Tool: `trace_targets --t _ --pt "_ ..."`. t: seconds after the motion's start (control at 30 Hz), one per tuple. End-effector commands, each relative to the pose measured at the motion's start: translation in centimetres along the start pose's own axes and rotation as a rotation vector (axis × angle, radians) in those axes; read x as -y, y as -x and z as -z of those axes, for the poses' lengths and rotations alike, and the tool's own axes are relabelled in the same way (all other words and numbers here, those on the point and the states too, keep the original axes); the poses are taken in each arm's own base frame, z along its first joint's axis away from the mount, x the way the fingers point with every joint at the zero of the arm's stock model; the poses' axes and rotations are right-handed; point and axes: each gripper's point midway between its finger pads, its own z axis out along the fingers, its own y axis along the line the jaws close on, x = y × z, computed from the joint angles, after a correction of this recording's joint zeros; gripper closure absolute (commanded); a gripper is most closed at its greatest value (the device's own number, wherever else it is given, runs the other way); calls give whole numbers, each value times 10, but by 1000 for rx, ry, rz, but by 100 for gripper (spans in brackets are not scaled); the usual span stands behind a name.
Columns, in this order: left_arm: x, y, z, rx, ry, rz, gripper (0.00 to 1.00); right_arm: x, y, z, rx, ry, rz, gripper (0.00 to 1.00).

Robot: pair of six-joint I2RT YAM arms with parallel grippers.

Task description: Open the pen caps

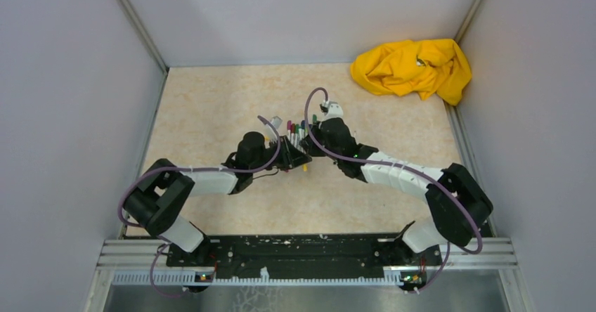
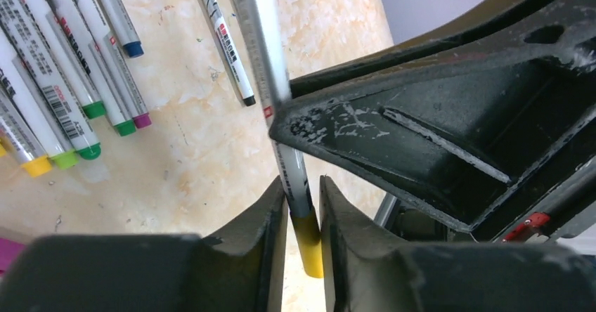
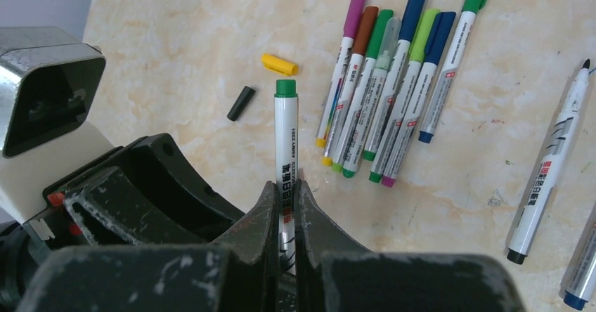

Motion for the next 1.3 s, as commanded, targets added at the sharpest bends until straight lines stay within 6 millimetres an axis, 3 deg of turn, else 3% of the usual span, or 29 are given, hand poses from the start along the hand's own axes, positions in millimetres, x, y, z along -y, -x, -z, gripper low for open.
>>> trace_targets --t 0.0,0.17,0.33,0.53,0.67,0.77,1.27 --pt "4 2 1 39 -16 8 76 -17 28 14 121 61 -58 100" --pt "3 -3 3 28 -11 21 84 -11 31 20 162 48 -83 100" --pt "2 -8 5 11 -9 4 100 -6 31 26 191 48 -89 100" --pt "8 -10 4 -51 -12 -74 100 -12 22 25 161 96 -39 100" --pt "10 -12 4 -90 -1 -113 100 -12 19 25 153 94 -25 88" --pt "11 -14 4 -112 1 -135 100 -11 18 24 146 87 -14 85" --pt "22 -20 4 -155 -47 -178 100 -5 14 16 127 56 -1 84"
